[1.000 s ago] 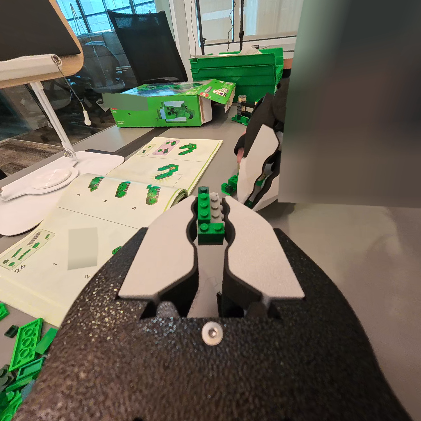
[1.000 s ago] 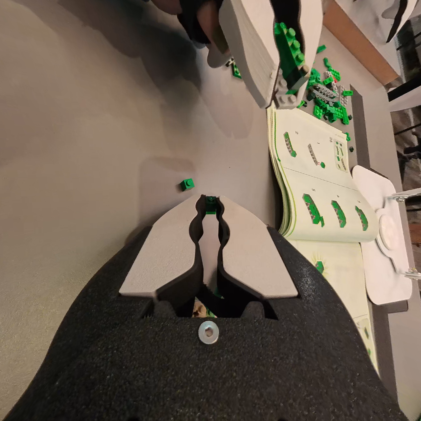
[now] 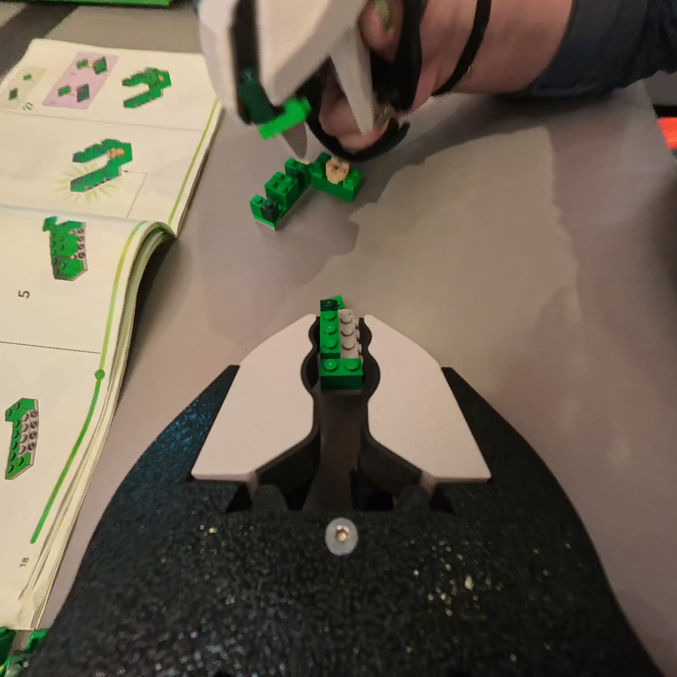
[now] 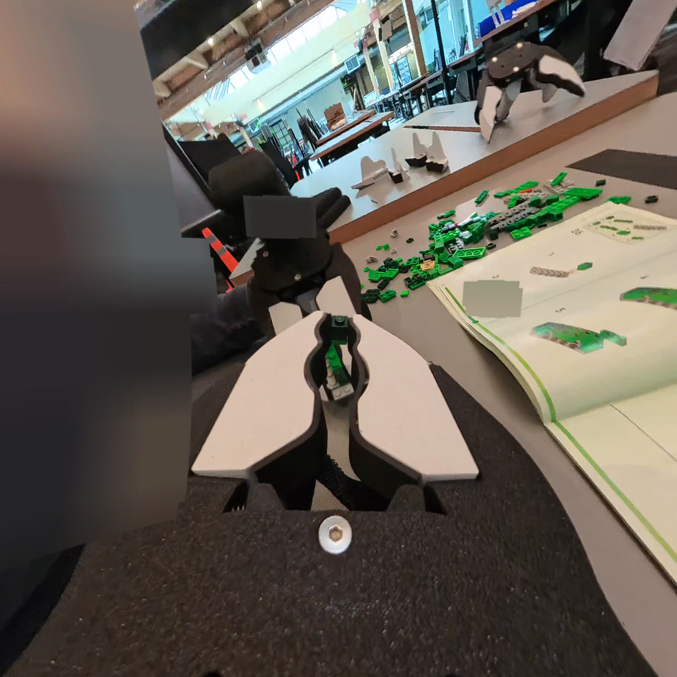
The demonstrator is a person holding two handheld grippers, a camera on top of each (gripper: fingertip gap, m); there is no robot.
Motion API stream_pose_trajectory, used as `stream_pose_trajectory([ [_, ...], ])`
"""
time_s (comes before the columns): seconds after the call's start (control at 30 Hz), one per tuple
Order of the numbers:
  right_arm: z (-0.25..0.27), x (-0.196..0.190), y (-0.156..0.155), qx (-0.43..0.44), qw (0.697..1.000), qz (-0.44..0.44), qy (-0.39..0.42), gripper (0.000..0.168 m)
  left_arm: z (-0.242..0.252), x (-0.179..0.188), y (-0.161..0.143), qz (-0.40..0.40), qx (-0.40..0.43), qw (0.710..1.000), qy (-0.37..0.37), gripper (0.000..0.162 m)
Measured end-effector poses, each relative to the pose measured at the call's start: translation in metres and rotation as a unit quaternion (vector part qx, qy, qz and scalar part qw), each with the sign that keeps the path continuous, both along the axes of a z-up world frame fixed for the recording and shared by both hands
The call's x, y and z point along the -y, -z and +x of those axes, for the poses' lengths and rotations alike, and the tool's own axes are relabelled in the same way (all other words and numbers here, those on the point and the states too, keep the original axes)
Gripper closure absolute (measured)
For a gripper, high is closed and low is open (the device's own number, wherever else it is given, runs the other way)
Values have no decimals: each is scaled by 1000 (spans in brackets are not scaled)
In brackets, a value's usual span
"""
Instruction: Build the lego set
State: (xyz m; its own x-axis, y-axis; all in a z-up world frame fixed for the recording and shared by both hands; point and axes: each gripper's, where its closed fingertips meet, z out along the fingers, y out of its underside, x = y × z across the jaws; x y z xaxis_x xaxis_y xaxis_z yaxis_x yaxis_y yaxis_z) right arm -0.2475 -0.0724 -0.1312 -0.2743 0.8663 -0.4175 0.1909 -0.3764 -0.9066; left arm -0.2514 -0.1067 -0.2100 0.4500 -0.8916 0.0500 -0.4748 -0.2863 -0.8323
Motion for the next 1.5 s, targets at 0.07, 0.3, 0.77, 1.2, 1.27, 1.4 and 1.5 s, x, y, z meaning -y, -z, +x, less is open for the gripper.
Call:
stream_pose_trajectory([
  [0.07, -1, 6, -1, -7, 1000, 24, -6, 161, 1, 0, -10, -1, 40, 999, 2, 143],
  [0.3, -3, 21, -13, -62, 993, 103, -6, 161, 8, 1, -52, 9, 198, 980, 12, 143],
  [0.77, -12, 28, -4, -32, 985, 169, 9, 161, 13, 1, -71, -8, 278, 960, 9, 144],
  [1.2, -8, 31, -3, 31, 975, 218, -14, 160, 16, -1, -72, 6, 280, 960, 8, 144],
  [1.27, -8, 32, -4, 31, 974, 224, -13, 160, 17, 0, -74, 8, 285, 958, 10, 144],
  [1.4, -8, 33, -6, 32, 973, 226, -13, 160, 18, 1, -75, 9, 287, 958, 14, 144],
  [1.5, -7, 36, -6, 34, 971, 235, -17, 154, 19, 2, -76, 12, 287, 958, 16, 144],
])
